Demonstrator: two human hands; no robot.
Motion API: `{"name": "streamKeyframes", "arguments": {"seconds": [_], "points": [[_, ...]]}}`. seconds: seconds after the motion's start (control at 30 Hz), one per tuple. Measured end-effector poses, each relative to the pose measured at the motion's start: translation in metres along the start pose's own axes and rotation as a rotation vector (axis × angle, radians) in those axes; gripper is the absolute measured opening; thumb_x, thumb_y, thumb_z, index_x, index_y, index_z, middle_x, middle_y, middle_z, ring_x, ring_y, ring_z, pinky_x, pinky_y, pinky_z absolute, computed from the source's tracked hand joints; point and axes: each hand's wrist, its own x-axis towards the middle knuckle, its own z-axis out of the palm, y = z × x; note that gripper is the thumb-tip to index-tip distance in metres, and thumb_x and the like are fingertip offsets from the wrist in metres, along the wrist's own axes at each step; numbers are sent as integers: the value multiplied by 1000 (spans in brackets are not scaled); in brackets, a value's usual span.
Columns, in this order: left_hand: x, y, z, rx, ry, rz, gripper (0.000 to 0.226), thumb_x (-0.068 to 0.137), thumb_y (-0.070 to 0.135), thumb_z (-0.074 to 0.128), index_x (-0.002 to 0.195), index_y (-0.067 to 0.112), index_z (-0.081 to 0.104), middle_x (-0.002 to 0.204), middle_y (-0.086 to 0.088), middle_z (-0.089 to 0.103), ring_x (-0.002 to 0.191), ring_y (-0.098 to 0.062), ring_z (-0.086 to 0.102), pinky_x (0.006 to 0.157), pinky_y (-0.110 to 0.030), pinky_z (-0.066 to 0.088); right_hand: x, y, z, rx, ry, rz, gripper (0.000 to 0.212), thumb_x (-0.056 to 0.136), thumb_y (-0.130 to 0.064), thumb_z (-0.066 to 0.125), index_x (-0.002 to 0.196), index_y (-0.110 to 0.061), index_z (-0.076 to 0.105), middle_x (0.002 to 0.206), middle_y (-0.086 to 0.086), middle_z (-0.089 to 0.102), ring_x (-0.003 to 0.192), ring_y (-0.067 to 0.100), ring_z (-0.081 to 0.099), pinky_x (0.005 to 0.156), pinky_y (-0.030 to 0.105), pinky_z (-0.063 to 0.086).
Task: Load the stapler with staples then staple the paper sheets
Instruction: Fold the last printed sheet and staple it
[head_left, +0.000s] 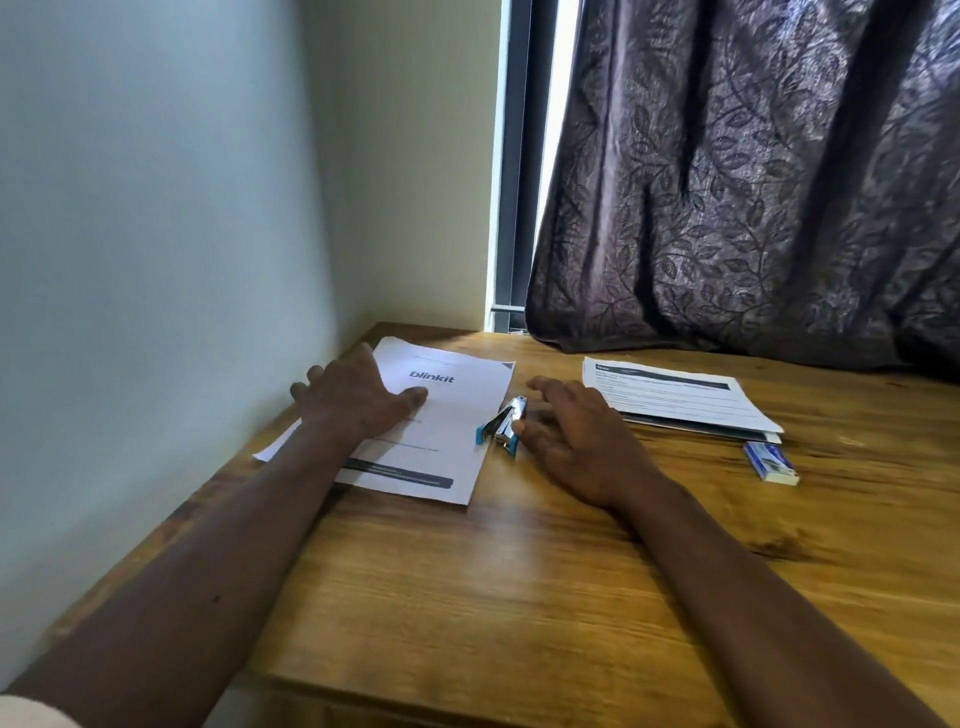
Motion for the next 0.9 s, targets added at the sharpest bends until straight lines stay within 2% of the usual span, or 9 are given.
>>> {"name": "streamKeyframes", "arguments": {"seconds": [0.13,0.23,0.3,0.37,0.47,0.6,0.67,0.73,0.9], "points": [[2,-7,-4,-45,-2,-27,86,75,72,68,141,24,41,133,-10,61,127,-37,51,98,-46,38,1,0,0,16,-6,13,59,100,-54,48,153,-32,33,153,-1,42,139,21,37,113,43,36],[4,-11,-5,-234,36,-50,88,78,56,73,149,23,33,138,-12,58,131,-37,50,102,-49,41,1,3,0,14,1,25,57,101,-52,48,152,-30,35,153,0,43,138,23,38,113,43,37],[6,-13,-10,-402,99,-58,83,82,39,73,151,21,30,137,-18,57,130,-38,51,105,-45,42,1,3,1,5,2,27,55,102,-52,46,151,-29,38,151,1,45,137,23,40,112,43,38],[8,-13,-16,-573,126,-74,75,84,23,68,151,21,33,134,-17,59,129,-34,51,104,-39,41,1,4,2,-26,-11,19,50,102,-53,44,145,-29,46,145,1,50,131,22,44,109,43,40],[12,-12,-24,-760,117,-145,71,80,10,63,147,22,42,131,-7,60,125,-28,54,100,-35,47,1,5,4,-43,-20,24,48,101,-56,41,140,-30,51,141,-1,54,128,22,45,106,43,40],[22,-9,-47,-908,79,-190,74,70,8,72,141,20,53,135,-10,60,120,-31,59,102,-43,52,2,5,2,2,-31,46,58,100,-57,43,152,-32,33,148,0,49,134,23,42,110,44,36],[28,-5,-65,-919,91,-144,75,61,14,74,135,23,59,133,-10,62,116,-31,62,102,-46,53,2,5,3,72,-12,58,67,99,-60,44,156,-37,18,147,1,50,133,24,44,110,46,37],[29,4,-88,-914,111,-55,67,62,16,75,127,25,63,128,-9,65,113,-31,65,101,-47,54,2,7,2,152,29,66,72,98,-62,44,158,-39,11,139,0,54,128,23,49,107,46,39],[13,41,-146,-798,201,265,51,76,15,75,124,30,65,104,3,72,101,-22,71,96,-46,57,2,12,-1,353,150,57,71,95,-62,51,154,-46,14,113,-6,61,102,15,60,95,47,49]]}}
